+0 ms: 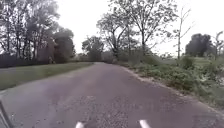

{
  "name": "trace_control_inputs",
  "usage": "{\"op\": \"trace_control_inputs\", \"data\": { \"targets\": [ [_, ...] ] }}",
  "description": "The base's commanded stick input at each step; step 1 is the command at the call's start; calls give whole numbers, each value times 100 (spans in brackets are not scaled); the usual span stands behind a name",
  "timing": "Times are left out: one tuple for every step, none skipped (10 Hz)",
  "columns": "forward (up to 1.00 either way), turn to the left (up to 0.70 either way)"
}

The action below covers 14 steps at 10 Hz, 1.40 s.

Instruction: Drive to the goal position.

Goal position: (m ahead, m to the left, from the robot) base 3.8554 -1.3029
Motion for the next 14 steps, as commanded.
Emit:
{"op": "trace_control_inputs", "data": {
  "targets": [
    [70, 0],
    [70, 0],
    [70, 0],
    [70, 0],
    [70, 0],
    [70, 0],
    [70, 0],
    [70, 0],
    [70, 0],
    [70, 0],
    [70, 0],
    [70, 0],
    [70, 0],
    [70, 0]
  ]
}}
